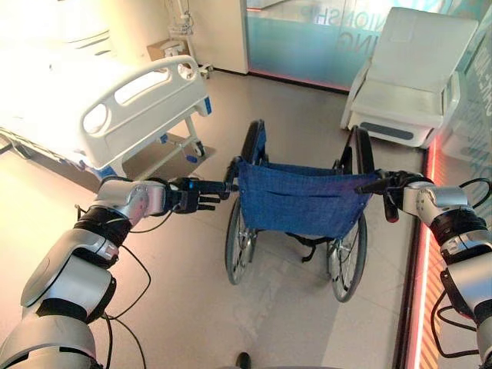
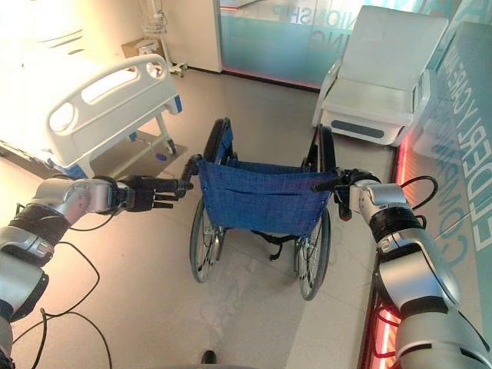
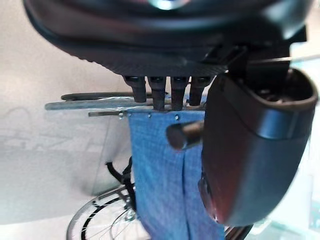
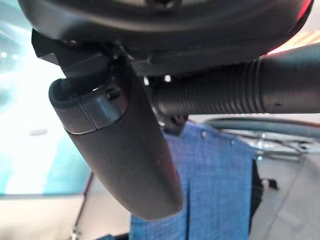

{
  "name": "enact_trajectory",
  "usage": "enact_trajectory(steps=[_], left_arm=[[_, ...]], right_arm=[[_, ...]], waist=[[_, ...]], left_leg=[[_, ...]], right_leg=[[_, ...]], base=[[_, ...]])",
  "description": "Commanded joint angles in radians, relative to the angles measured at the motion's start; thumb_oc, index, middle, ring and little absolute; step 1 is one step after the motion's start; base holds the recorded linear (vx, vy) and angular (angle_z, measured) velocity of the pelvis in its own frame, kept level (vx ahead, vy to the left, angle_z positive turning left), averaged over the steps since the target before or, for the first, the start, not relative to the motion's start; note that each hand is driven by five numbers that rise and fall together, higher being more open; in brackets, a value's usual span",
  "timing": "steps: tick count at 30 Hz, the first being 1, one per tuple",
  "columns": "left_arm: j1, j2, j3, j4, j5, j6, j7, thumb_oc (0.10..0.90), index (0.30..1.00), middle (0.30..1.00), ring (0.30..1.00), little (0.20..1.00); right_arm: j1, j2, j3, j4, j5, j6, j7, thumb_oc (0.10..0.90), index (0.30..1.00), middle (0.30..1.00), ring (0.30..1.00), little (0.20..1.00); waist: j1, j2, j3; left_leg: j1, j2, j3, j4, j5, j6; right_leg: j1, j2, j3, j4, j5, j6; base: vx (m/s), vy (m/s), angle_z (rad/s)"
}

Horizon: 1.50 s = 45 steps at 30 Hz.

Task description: Push the wheelchair next to the bed

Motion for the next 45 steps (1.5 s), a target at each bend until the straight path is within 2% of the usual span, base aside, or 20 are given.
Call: enact_trajectory(steps=[1,4,9,15,20,21,25,27,31,38,39,40,42,45], left_arm=[[-0.123,-0.017,0.031,0.013,0.028,-0.238,0.069,0.800,0.900,0.900,0.900,0.900],[-0.133,-0.025,0.049,0.006,0.070,-0.274,0.116,0.800,0.900,0.900,0.900,0.900],[-0.144,-0.022,0.070,0.012,0.091,-0.293,0.137,0.800,0.900,0.900,0.900,0.900],[-0.159,-0.005,0.095,0.020,0.126,-0.376,0.231,0.800,0.900,0.900,0.900,0.900],[-0.165,-0.010,0.100,0.041,0.104,-0.327,0.208,0.800,0.900,0.900,0.900,0.900],[-0.158,-0.017,0.099,0.042,0.078,-0.298,0.180,0.800,0.900,0.900,0.900,0.900],[-0.140,-0.036,0.093,0.045,0.066,-0.275,0.129,0.800,0.900,0.900,0.900,0.900],[-0.137,-0.044,0.088,0.047,0.063,-0.290,0.122,0.800,0.900,0.900,0.900,0.900],[-0.123,-0.084,0.089,0.067,0.004,-0.252,0.119,0.800,0.900,0.900,0.900,0.900],[-0.111,-0.146,0.087,0.099,0.023,-0.270,0.118,0.800,0.900,0.900,0.900,0.900],[-0.110,-0.157,0.085,0.103,0.040,-0.276,0.120,0.800,0.900,0.900,0.900,0.900],[-0.109,-0.159,0.085,0.104,0.044,-0.280,0.122,0.800,0.900,0.900,0.900,0.900],[-0.111,-0.174,0.079,0.109,0.075,-0.307,0.141,0.800,0.900,0.900,0.900,0.900],[-0.110,-0.183,0.082,0.110,0.062,-0.310,0.146,0.800,0.900,0.900,0.900,0.900]], right_arm=[[-0.045,0.040,-0.024,-0.069,0.064,-0.152,-0.001,0.800,0.900,0.900,0.900,0.900],[-0.045,0.048,-0.026,-0.075,0.056,-0.138,-0.002,0.800,0.900,0.900,0.900,0.900],[-0.053,0.040,-0.025,-0.068,0.042,-0.124,0.018,0.800,0.900,0.900,0.900,0.900],[-0.050,0.022,-0.023,-0.071,0.021,-0.108,0.051,0.800,0.900,0.900,0.900,0.900],[-0.037,0.025,-0.022,-0.072,-0.002,-0.106,0.080,0.800,0.900,0.900,0.900,0.900],[-0.030,0.025,-0.022,-0.081,-0.006,-0.102,0.085,0.800,0.900,0.900,0.900,0.900],[-0.017,0.028,-0.021,-0.093,-0.026,-0.101,0.097,0.800,0.900,0.900,0.900,0.900],[-0.017,0.031,-0.017,-0.099,-0.022,-0.100,0.099,0.800,0.900,0.900,0.900,0.900],[-0.017,0.053,-0.007,-0.107,-0.017,-0.105,0.111,0.800,0.900,0.900,0.900,0.900],[-0.026,0.089,0.001,-0.135,0.002,-0.116,0.128,0.800,0.900,0.900,0.900,0.900],[-0.028,0.096,0.004,-0.139,0.005,-0.123,0.146,0.413,0.319,0.319,0.319,0.319],[-0.028,0.098,0.005,-0.141,0.010,-0.126,0.152,0.400,0.300,0.300,0.300,0.300],[-0.021,0.113,0.008,-0.156,0.025,-0.139,0.181,0.400,0.300,0.300,0.300,0.300],[-0.011,0.121,0.012,-0.180,0.030,-0.135,0.193,0.400,0.300,0.300,0.300,0.300]], waist=[[0.069,0.000,-0.058],[0.068,-0.002,-0.059],[0.063,-0.003,-0.058],[0.057,-0.006,-0.058],[0.046,-0.007,-0.054],[0.043,-0.007,-0.050],[0.035,-0.007,-0.044],[0.032,-0.008,-0.040],[0.023,-0.011,-0.038],[0.010,-0.016,-0.028],[0.009,-0.017,-0.026],[0.009,-0.017,-0.026],[0.006,-0.019,-0.020],[0.005,-0.022,-0.019]], left_leg=[[0.050,-0.045,0.074,0.003,-0.096,-0.021],[0.051,-0.044,0.075,0.003,-0.096,-0.023],[0.048,-0.043,0.074,0.003,-0.097,-0.025],[0.044,-0.044,0.067,0.003,-0.097,-0.027],[0.047,-0.041,0.078,0.003,-0.096,-0.026],[0.048,-0.041,0.080,0.003,-0.097,-0.024],[0.050,-0.041,0.084,0.003,-0.098,-0.021],[0.051,-0.041,0.086,0.003,-0.097,-0.019],[0.053,-0.045,0.086,0.003,-0.099,-0.016],[0.048,-0.047,0.095,0.003,-0.099,-0.010],[0.046,-0.047,0.096,0.003,-0.098,-0.009],[0.046,-0.047,0.097,0.003,-0.098,-0.009],[0.044,-0.049,0.095,0.003,-0.096,-0.008],[0.042,-0.049,0.094,0.003,-0.096,-0.008]], right_leg=[[-0.055,-0.009,0.015,0.006,0.079,0.013],[-0.054,-0.007,0.019,0.004,0.077,0.011],[-0.057,-0.003,0.028,0.002,0.077,0.009],[-0.061,-0.002,0.041,0.004,0.075,0.005],[-0.063,-0.001,0.048,0.009,0.072,0.002],[-0.064,-0.001,0.051,0.010,0.073,0.002],[-0.067,0.000,0.062,0.014,0.076,0.002],[-0.070,0.001,0.069,0.017,0.077,0.002],[-0.071,0.002,0.083,0.016,0.082,0.004],[-0.088,0.003,0.108,0.022,0.090,0.007],[-0.091,0.003,0.111,0.023,0.091,0.007],[-0.092,0.003,0.112,0.023,0.091,0.007],[-0.097,0.001,0.117,0.027,0.093,0.009],[-0.101,0.000,0.118,0.029,0.095,0.011]], base=[[0.03,-0.009,0.06],[0.02,-0.001,-0.01],[0.01,0.000,0.00],[0.02,0.012,0.00],[0.02,0.014,-0.02],[0.02,0.020,-0.05],[0.02,0.025,-0.04],[0.03,0.031,-0.04],[0.05,0.033,-0.04],[0.01,0.019,-0.15],[0.00,0.014,-0.10],[0.00,0.021,-0.09],[0.01,0.020,-0.10],[0.01,0.015,-0.09]])
